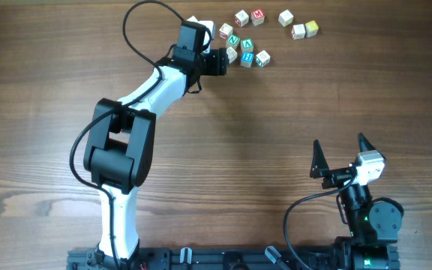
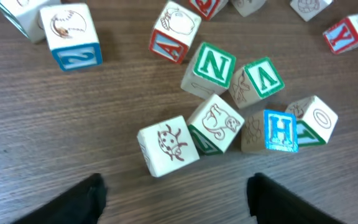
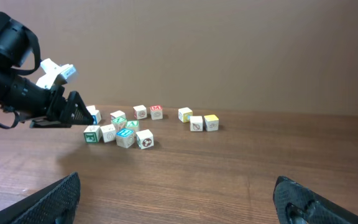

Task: Form a tower
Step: 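Lower the left gripper onto the ladybug-picture block and close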

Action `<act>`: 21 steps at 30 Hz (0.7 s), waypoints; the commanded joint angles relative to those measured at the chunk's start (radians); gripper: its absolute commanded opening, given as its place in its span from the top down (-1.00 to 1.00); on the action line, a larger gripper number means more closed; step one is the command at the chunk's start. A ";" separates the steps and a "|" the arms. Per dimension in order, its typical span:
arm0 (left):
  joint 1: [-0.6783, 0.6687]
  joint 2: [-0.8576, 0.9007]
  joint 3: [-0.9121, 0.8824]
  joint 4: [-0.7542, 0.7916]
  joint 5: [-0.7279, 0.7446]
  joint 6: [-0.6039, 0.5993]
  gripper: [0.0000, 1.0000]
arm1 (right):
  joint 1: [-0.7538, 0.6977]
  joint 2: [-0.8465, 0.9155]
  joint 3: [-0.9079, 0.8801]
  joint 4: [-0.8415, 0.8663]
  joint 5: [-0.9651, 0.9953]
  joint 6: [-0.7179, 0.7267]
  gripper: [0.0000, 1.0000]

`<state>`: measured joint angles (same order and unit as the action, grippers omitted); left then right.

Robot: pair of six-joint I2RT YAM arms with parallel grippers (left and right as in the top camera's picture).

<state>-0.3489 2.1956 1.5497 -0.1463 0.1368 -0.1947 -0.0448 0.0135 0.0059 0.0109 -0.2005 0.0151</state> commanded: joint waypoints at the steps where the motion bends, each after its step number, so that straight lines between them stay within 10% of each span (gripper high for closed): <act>1: 0.000 0.019 0.016 0.005 -0.023 0.009 -0.47 | -0.004 -0.003 -0.001 0.003 0.009 0.013 -0.99; 21: 0.000 0.168 0.017 0.167 -0.034 0.008 -0.52 | -0.004 -0.003 -0.001 0.003 0.009 0.013 -1.00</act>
<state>-0.3489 2.3192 1.5581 0.0109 0.1200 -0.1883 -0.0448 0.0135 0.0059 0.0109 -0.2005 0.0151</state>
